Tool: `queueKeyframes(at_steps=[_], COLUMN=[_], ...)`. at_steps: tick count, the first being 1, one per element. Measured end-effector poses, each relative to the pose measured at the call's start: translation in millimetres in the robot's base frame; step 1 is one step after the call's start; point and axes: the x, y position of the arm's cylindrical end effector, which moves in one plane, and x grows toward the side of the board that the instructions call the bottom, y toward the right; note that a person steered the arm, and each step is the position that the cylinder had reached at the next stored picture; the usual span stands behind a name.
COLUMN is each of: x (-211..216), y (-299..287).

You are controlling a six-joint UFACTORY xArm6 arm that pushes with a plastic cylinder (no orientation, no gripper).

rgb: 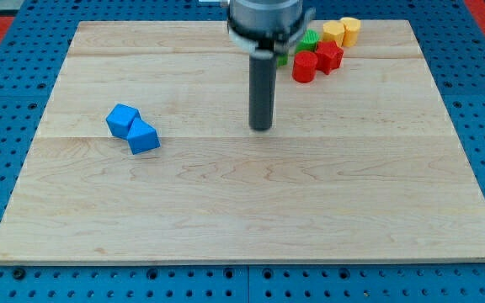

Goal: Move the triangle to the left of the green star

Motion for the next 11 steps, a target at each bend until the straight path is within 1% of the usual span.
queueKeyframes(at_steps=[1,2,3,5,6,7,8,9,10,11], x=[25,17,11,-66,-110,-117,-126,-154,-158,-173], y=[-56,-122,-160,-167,-181,-229,-196,-136,-166,-160])
